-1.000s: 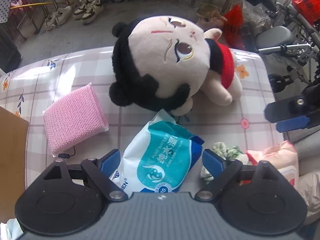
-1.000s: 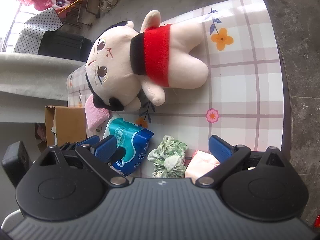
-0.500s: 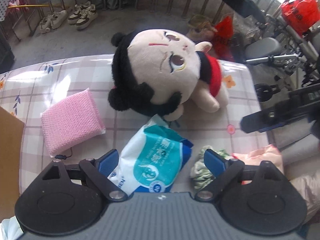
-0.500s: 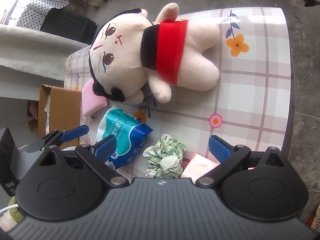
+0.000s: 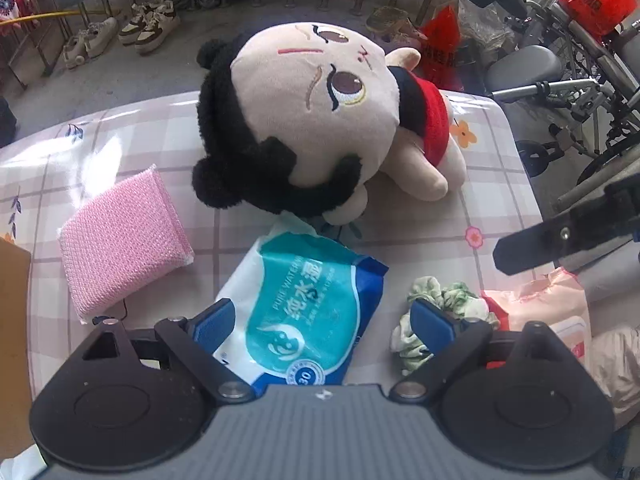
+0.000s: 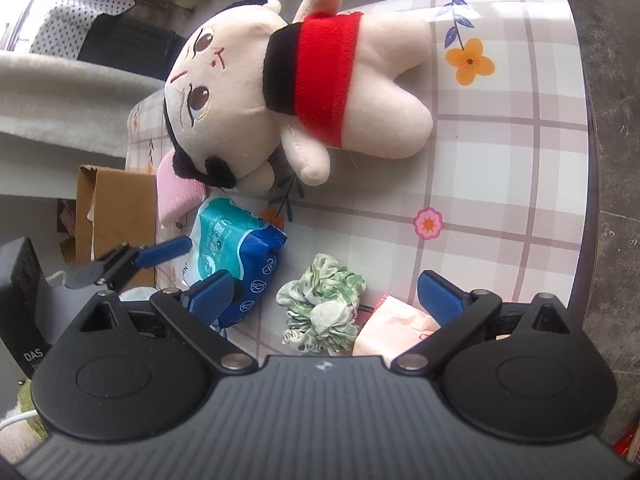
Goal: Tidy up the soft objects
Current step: 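Grasp the teal wet-wipe pack with left tool while right tool approaches the green scrunchie, then carry the teal wipe pack with left tool while right tool carries the scrunchie to the box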
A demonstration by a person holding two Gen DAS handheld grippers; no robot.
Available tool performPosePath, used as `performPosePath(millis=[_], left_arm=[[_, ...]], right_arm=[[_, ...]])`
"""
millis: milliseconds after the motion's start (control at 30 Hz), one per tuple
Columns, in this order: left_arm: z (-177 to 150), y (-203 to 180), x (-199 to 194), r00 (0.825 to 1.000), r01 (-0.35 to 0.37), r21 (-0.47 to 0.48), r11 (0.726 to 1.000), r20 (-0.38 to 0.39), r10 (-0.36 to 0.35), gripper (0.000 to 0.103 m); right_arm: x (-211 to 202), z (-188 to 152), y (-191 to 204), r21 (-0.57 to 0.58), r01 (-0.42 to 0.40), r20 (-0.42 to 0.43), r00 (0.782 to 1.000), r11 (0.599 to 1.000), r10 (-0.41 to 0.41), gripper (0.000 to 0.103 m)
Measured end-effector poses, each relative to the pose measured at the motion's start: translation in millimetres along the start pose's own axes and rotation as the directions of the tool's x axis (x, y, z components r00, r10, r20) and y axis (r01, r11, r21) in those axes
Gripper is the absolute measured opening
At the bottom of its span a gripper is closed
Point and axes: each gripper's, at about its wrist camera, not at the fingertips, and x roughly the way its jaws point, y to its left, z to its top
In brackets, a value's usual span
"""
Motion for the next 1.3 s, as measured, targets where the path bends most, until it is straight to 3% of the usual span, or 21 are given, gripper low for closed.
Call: performPosePath(millis=[133,333,567,833,1067,1133,1167,1200,1300], left_arm=[[1,-3,-4,0.997,-0.071,0.063,0.995,0.024,0.07,0.1],[1,-6,21,0.992,-0.118,0.118,0.986,-0.039,0.124,0.099],[-4,5,31,0.989,-0.132,0.071,0.989,-0.057,0.136,0.084],[-10,36,20,0.977,-0.211,-0.068,0.975,-0.058,0.207,0.086],[-11,46,18,0.973,-0.228,-0.092,0.969,-0.067,0.223,0.087],[-10,44,18,0.972,-0.233,-0.088,0.968,-0.063,0.228,0.085],[-10,43,18,0.972,-0.233,-0.09,0.968,-0.062,0.228,0.084],[-11,39,17,0.972,-0.233,-0.095,0.968,-0.061,0.228,0.083],[-12,38,15,0.973,-0.228,-0.113,0.967,-0.058,0.222,0.079]], right_arm=[[9,7,17,-0.127,0.037,-0.046,0.998,0.991,-0.043,0.099],[37,12,47,-0.343,0.083,-0.158,0.977,0.935,-0.145,0.1],[66,6,65,-0.457,0.119,-0.202,0.951,0.881,-0.233,0.097],[84,-1,77,-0.491,0.137,-0.208,0.941,0.86,-0.268,0.094],[93,-10,81,-0.539,0.184,-0.189,0.925,0.822,-0.331,0.075],[92,-10,84,-0.547,0.207,-0.169,0.922,0.811,-0.349,0.063],[90,-9,84,-0.546,0.215,-0.162,0.921,0.81,-0.354,0.051],[89,-6,81,-0.529,0.211,-0.164,0.925,0.822,-0.343,0.042],[84,3,68,-0.442,0.191,-0.174,0.94,0.876,-0.293,0.028]])
